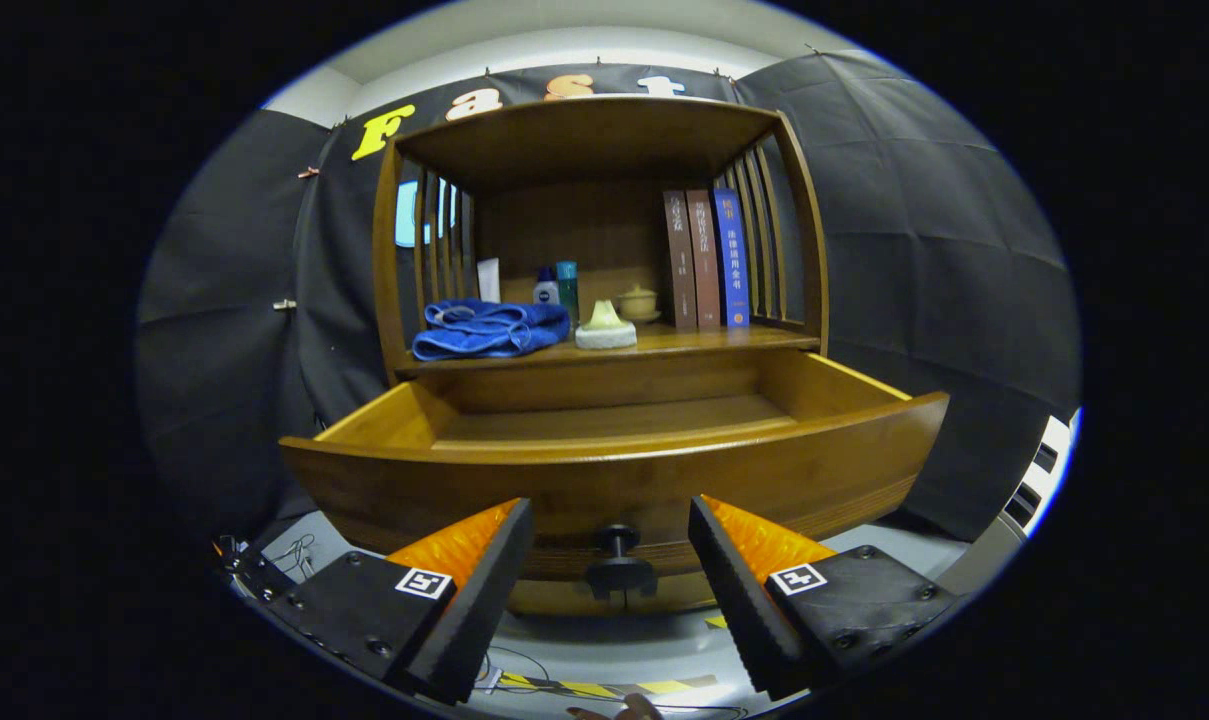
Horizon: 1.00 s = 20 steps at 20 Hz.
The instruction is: Pull open the drawer, take out the items inside it, and place them on the countertop above the cabinet.
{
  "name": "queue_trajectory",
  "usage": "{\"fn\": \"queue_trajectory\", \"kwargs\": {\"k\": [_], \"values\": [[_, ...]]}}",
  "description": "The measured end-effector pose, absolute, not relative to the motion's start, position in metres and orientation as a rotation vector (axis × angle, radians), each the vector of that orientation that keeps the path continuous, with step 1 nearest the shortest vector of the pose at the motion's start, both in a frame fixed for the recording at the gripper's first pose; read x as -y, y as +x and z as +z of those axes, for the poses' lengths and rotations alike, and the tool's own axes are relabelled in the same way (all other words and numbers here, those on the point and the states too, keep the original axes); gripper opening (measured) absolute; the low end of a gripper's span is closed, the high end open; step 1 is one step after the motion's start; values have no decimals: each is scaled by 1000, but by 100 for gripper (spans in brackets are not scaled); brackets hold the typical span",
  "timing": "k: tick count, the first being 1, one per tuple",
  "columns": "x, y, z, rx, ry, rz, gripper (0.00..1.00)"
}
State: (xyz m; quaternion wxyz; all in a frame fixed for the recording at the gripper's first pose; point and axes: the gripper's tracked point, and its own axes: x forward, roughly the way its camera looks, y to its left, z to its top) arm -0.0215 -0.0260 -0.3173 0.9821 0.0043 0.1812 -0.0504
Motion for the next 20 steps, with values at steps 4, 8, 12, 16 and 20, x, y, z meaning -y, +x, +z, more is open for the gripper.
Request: {"fn": "queue_trajectory", "kwargs": {"k": [4,8,12,16,20], "values": [[24,-10,-320,-374,-3,-95,100],[24,-5,-318,-367,-11,-98,99],[25,22,-320,-377,-9,-100,100],[26,65,-315,-342,9,-99,100],[31,106,-320,-333,11,-92,99]]}}
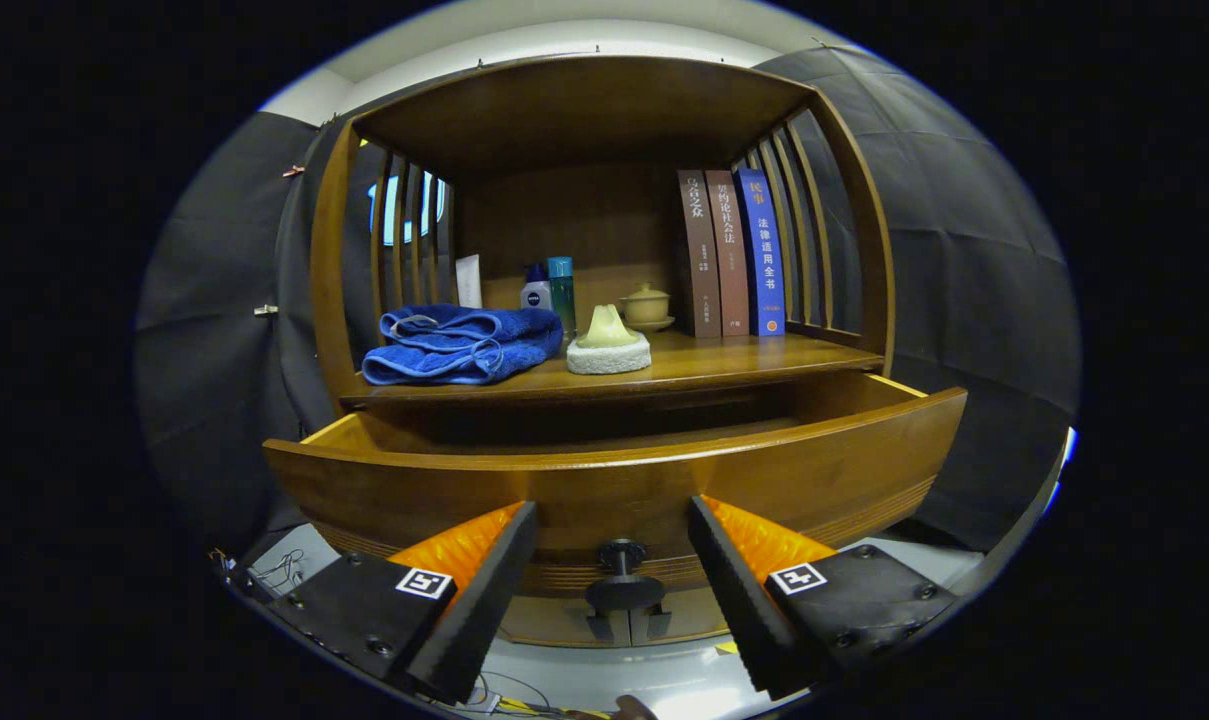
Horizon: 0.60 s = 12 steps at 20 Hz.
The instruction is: Pull open the drawer, take out the items inside it, and place them on the countertop above the cabinet.
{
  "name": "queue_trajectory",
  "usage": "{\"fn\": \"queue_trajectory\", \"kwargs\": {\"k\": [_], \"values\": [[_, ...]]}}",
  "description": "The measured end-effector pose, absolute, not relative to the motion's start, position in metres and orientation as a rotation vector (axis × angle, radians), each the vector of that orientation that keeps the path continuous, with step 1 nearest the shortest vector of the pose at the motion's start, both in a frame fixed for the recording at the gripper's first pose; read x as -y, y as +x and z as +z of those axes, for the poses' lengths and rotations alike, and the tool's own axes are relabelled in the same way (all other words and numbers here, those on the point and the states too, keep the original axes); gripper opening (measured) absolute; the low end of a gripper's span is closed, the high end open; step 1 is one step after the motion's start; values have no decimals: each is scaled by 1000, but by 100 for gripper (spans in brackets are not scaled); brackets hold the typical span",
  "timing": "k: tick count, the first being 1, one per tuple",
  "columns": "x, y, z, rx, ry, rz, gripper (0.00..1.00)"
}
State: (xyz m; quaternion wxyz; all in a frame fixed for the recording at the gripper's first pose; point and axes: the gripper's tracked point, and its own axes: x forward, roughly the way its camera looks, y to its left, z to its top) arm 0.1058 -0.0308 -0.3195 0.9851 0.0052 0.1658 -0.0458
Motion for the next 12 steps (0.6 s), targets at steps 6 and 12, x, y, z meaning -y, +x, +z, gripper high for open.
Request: {"fn": "queue_trajectory", "kwargs": {"k": [6,12], "values": [[34,163,-329,-328,9,-98,100],[34,182,-333,-326,9,-102,100]]}}
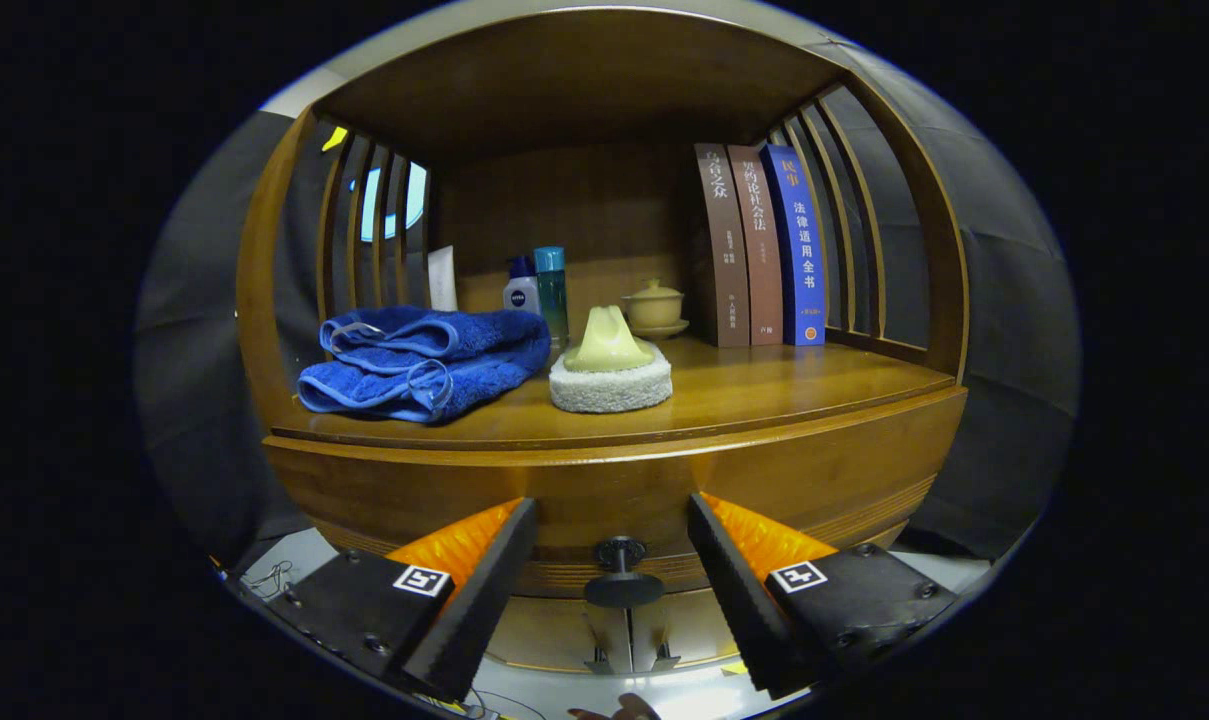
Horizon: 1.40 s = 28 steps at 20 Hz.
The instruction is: Pull open the drawer, take out the items inside it, and place them on the countertop above the cabinet.
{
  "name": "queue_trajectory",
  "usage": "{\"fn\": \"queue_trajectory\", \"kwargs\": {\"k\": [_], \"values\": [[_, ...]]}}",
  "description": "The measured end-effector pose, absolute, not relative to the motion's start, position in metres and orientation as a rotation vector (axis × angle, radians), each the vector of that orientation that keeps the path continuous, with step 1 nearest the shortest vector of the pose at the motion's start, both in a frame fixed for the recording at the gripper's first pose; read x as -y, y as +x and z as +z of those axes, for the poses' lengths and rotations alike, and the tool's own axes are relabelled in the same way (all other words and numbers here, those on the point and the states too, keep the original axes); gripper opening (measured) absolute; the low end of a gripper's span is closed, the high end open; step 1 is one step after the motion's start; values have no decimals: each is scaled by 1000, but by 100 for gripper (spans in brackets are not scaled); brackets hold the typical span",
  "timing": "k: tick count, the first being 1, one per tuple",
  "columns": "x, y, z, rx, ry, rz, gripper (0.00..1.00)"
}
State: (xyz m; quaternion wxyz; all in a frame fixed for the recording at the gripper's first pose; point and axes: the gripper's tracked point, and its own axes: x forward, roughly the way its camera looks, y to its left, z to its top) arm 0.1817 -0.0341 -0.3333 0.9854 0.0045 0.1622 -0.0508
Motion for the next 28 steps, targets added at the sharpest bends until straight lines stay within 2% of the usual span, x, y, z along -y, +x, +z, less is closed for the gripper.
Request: {"fn": "queue_trajectory", "kwargs": {"k": [15,23,28], "values": [[35,154,-302,-311,15,-98,100],[25,109,-193,-197,1,-67,99],[19,89,-92,-112,-24,-65,99]]}}
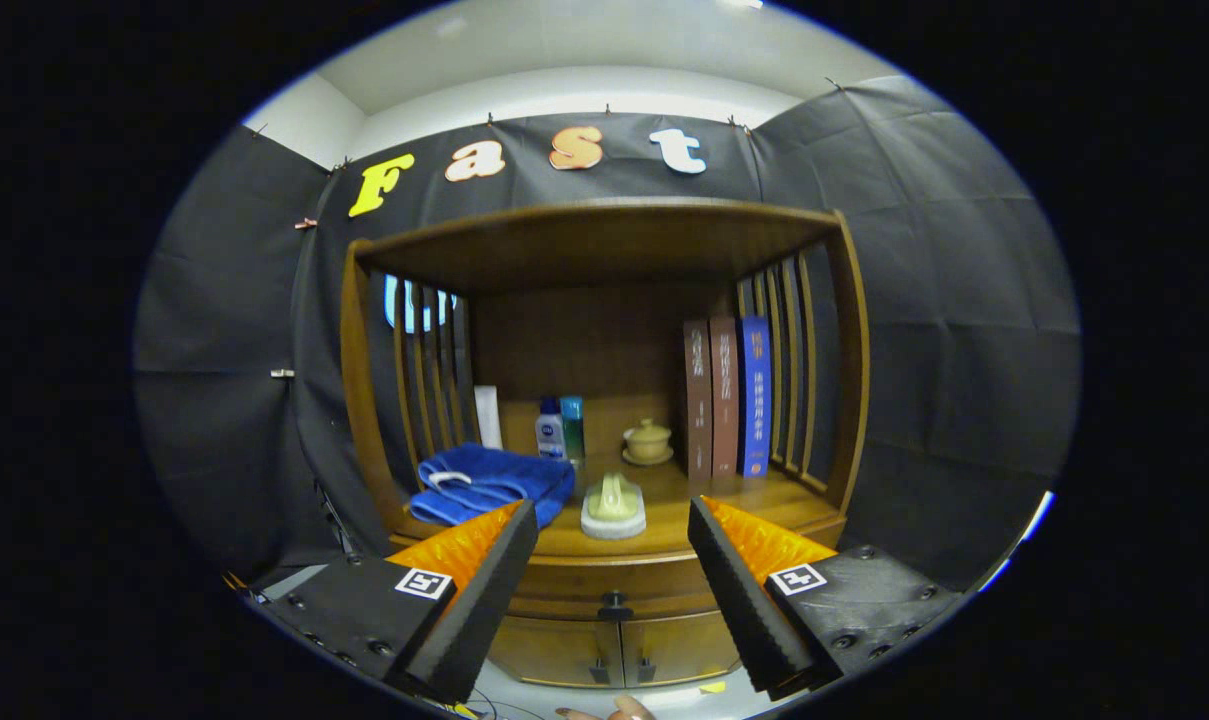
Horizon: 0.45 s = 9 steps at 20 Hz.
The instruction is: Pull open the drawer, take out the items inside it, and place them on the countertop above the cabinet.
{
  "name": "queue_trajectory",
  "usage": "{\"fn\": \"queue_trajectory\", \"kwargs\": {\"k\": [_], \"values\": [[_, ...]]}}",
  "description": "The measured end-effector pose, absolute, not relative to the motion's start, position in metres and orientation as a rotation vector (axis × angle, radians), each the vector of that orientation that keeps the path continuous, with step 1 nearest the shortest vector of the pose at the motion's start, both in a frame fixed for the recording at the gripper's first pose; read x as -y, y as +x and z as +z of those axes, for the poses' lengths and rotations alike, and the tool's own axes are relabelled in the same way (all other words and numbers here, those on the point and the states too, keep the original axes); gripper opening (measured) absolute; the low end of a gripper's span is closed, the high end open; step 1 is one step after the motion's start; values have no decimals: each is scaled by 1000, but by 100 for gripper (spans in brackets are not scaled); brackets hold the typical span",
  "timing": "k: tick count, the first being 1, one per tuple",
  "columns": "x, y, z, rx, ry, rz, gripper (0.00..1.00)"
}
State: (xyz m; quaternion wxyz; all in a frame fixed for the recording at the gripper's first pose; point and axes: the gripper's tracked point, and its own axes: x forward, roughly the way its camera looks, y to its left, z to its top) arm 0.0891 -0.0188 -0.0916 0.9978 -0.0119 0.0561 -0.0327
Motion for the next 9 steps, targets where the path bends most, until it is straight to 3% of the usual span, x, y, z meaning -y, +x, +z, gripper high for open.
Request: {"fn": "queue_trajectory", "kwargs": {"k": [9], "values": [[-6,49,9,-72,-42,-36,99]]}}
